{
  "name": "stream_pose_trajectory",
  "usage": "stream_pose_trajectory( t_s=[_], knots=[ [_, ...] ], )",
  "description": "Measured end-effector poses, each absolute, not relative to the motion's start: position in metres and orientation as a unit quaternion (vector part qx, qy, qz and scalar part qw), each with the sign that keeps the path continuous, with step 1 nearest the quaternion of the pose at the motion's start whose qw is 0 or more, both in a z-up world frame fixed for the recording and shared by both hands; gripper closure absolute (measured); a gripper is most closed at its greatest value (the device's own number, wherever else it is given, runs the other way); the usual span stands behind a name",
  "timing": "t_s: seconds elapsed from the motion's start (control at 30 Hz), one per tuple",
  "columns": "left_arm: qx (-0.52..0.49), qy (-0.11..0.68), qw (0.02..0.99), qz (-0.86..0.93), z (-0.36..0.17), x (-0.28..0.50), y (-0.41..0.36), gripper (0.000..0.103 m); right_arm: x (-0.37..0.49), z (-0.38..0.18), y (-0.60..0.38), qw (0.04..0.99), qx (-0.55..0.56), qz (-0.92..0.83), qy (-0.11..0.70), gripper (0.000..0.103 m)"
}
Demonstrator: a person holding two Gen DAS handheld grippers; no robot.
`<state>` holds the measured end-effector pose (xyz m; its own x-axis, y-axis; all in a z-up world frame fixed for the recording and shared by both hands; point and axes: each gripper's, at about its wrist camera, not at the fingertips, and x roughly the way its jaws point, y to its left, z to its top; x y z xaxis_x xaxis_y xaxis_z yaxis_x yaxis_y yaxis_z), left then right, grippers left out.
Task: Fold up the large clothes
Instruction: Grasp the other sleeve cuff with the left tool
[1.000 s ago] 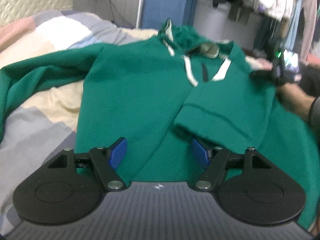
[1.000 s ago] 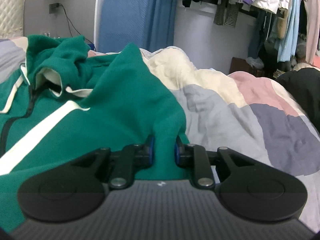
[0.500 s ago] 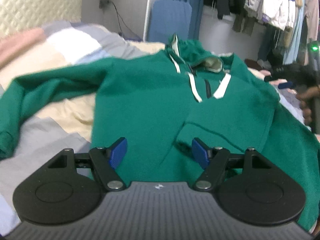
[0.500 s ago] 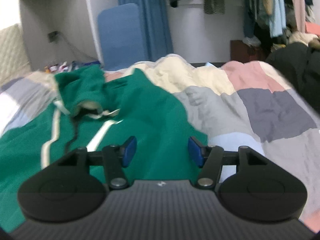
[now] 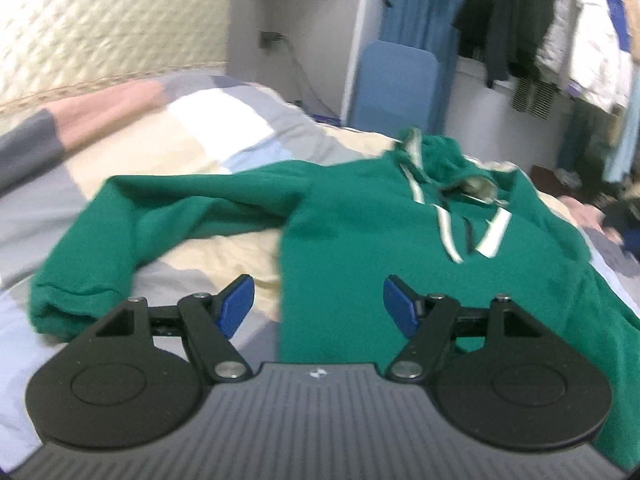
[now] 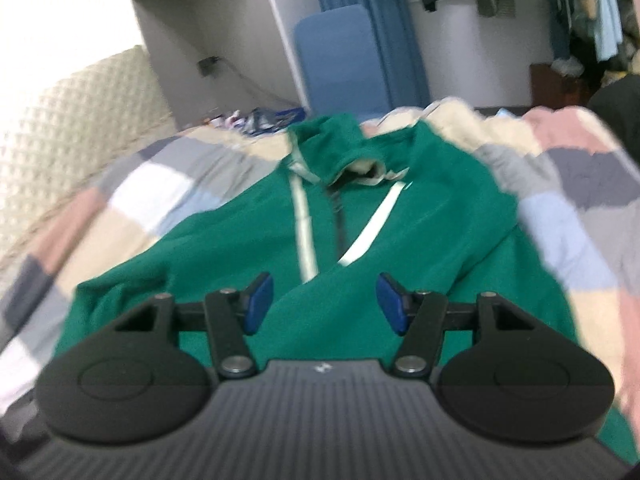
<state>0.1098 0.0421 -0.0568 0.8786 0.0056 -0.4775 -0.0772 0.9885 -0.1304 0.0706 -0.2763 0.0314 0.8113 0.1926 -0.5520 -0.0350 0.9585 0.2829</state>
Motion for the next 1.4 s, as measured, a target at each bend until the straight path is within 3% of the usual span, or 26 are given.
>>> stream_pose_trajectory(
  t_s=[0.27,0.33,0.57,1.13,1.4],
  knots=[
    [-0.123,0.272,0.947,0.120,-0.062,0.132,0.102,0.022,0.057,0.003,-0.254,0.935,0.104,0.084,0.329,0.043],
    [-0.143,0.281,0.939,0.137,-0.067,0.136,0.112,0.022,0.062,-0.002,-0.258,0.933,0.113,0.082,0.332,0.020],
    [-0.161,0.267,0.927,0.209,-0.075,0.144,0.134,0.021,0.081,-0.028,-0.274,0.921,0.147,0.058,0.356,0.005],
    [-0.189,0.191,0.872,0.409,-0.084,0.136,0.164,0.021,0.089,-0.052,-0.279,0.878,0.219,0.070,0.421,0.005],
    [-0.282,0.257,0.830,0.408,-0.113,0.145,0.205,0.021,0.091,-0.056,-0.273,0.875,0.207,0.071,0.431,0.005]
  ],
)
